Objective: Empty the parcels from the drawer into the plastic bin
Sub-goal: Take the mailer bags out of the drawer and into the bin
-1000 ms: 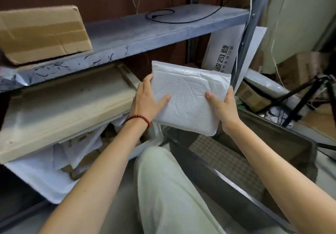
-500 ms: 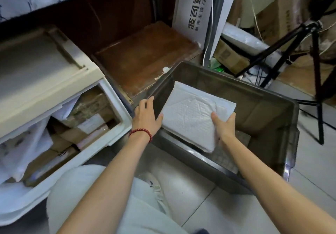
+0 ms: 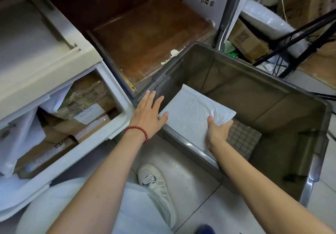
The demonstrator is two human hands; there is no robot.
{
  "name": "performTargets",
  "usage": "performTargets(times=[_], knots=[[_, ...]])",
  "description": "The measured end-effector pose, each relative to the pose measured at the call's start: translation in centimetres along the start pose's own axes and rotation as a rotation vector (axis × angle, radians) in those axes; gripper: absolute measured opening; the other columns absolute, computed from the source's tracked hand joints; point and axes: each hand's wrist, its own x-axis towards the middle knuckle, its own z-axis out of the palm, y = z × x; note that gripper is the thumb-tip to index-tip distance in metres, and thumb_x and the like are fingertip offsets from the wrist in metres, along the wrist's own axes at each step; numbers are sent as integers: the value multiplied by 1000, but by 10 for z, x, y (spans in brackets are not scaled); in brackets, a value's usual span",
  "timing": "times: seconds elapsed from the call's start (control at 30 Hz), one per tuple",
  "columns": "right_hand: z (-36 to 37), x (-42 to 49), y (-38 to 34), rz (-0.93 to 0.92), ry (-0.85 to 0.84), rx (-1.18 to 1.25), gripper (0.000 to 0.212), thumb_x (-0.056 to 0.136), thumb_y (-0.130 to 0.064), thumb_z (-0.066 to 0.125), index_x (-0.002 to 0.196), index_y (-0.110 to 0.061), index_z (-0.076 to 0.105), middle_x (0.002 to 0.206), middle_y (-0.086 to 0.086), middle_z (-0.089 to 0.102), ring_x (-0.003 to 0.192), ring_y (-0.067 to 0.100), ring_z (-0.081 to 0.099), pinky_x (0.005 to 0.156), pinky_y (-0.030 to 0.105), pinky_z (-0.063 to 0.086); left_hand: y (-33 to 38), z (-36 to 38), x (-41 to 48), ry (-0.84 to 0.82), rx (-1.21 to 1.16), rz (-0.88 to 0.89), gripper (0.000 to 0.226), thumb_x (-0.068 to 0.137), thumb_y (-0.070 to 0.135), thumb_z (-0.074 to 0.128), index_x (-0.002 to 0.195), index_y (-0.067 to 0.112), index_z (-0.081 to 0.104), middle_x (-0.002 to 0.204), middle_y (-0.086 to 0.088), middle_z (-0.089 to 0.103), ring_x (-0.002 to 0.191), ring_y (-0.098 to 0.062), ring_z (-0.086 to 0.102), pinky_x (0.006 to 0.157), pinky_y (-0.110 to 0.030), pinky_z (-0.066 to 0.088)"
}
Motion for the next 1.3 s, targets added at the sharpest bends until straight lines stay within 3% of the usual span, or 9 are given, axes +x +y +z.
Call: performTargets(times=[0.13, 0.27, 0.37, 0.43, 0.6, 0.7, 0.8, 1.03, 1.3], knots=[[5, 18, 6, 42, -22, -98, 80, 97, -35, 52, 153, -17, -3, 160, 8, 17, 143, 32, 25, 116, 48, 24, -5, 3, 3, 5, -20, 10, 63, 98, 46, 36, 152, 26, 10, 161, -1, 0, 147, -21, -6, 117, -39, 11], [1, 23, 16, 212, -320, -319, 58, 96, -32, 57, 140, -3, 35, 134, 13, 53, 115, 30, 56, 86, 38, 46, -15, 1, 8, 4, -6, 42, 65, 97, 44, 37, 152, 26, 7, 161, -1, -3, 147, -20, -6, 117, -39, 11], [-5, 11, 31, 155, -394, -463, 69, 95, -33, 58, 146, -1, 24, 138, 12, 47, 129, 29, 46, 94, 28, 37, -31, -6, 17, -7, 24, 62, 66, 97, 43, 38, 152, 26, 8, 161, -1, -3, 148, -19, -5, 117, -39, 13], [-5, 2, 42, 102, -382, -500, 77, 93, -42, 58, 150, -8, 18, 147, 13, 42, 131, 29, 45, 105, 32, 35, -40, -12, 23, -11, 32, 63, 65, 98, 41, 39, 152, 25, 9, 161, -1, -2, 148, -18, -4, 116, -41, 19], [19, -16, 63, 99, -327, -368, 72, 90, -46, 61, 145, -11, 29, 139, 9, 49, 126, 26, 49, 106, 34, 35, -31, -16, 26, 46, 24, -4, 59, 100, 24, 36, 153, 20, 9, 160, -3, -1, 148, -20, -5, 109, -42, 36], [31, -30, 58, -3, -330, -403, 67, 90, -47, 60, 143, -16, 34, 135, 4, 51, 121, 23, 52, 100, 32, 38, -28, -21, 21, 101, 26, -9, 60, 100, 24, 43, 152, 16, 14, 160, -4, 10, 148, -21, 4, 112, -41, 31], [34, -39, 46, -154, -344, -515, 62, 88, -49, 61, 139, -20, 40, 131, 0, 54, 116, 20, 54, 94, 32, 41, -30, -28, 3, 149, 34, 146, 54, 98, 31, 48, 147, 16, 30, 149, -5, 36, 141, -20, 27, 111, -34, 31], [36, -64, -3, -620, -351, -880, 56, 89, -54, 55, 135, -22, 49, 134, -2, 56, 121, 21, 53, 92, 35, 45, -51, -38, -65, 202, 71, 172, 41, 94, 32, 53, 132, 17, 52, 122, -5, 61, 114, -25, 53, 87, -38, 44], [63, -126, -42, -1075, -434, -1067, 54, 90, -53, 54, 135, -24, 48, 133, 2, 55, 121, 25, 50, 95, 39, 43, -117, -61, -154, 116, 192, -268, 48, 94, 45, 45, 138, 26, 41, 134, -1, 52, 123, -24, 45, 94, -37, 37]])
